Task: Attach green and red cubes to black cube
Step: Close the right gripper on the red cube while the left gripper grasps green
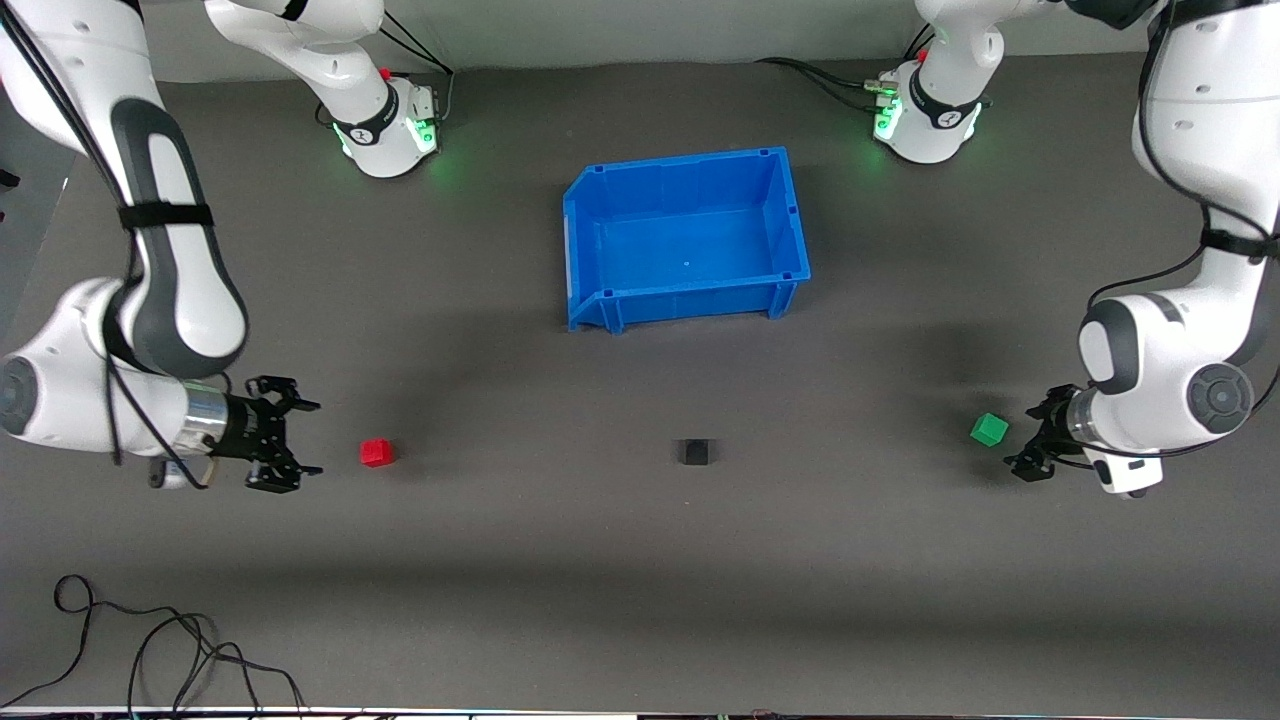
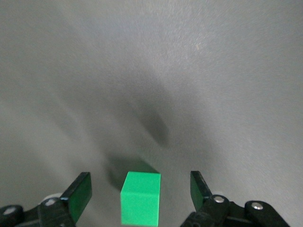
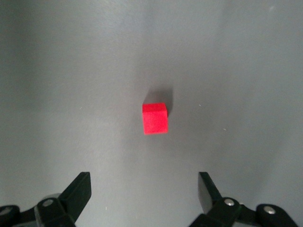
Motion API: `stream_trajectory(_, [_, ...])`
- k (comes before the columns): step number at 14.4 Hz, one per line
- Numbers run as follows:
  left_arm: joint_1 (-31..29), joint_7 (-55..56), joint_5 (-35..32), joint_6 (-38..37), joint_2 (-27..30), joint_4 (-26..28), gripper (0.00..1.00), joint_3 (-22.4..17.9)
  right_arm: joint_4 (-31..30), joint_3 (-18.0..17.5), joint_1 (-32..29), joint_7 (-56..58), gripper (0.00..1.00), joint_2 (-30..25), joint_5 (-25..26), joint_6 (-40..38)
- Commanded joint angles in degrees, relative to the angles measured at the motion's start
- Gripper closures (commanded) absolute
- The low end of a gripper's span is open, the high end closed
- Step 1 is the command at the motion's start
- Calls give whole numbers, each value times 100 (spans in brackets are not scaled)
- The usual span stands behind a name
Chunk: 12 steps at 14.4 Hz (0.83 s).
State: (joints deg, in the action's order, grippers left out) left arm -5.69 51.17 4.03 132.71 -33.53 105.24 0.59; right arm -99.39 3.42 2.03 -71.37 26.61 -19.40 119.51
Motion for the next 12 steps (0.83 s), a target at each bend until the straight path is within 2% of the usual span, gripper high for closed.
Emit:
stream_trajectory(1, [59, 130, 80, 80, -74, 14, 12, -7, -658, 19, 61, 307, 0, 38, -415, 973])
stream_trajectory(4, [77, 130, 80, 71, -101, 32, 22, -7, -1021, 10, 61, 973, 0, 291, -809, 1706])
stream_trajectory(5, [77, 130, 80, 80, -101, 75, 23, -7, -1021, 10, 43, 1350, 0, 423, -1090, 1724])
stream_trajectory(7, [85, 121, 80, 80, -101, 93, 32, 2, -1012, 19, 26, 1940, 0, 582, -1670, 1768])
stream_trajectory(10, [77, 121, 80, 159, -92, 120, 55, 2, -1012, 27, 17, 2040, 0, 609, -1752, 1768])
stream_trajectory(11, [85, 121, 80, 159, -92, 120, 60, 2, -1004, 27, 8, 2048, 0, 618, -1752, 1768])
stream_trajectory(12, [94, 113, 80, 159, -92, 120, 60, 2, -995, 27, -1, 2048, 1, 644, -1752, 1768])
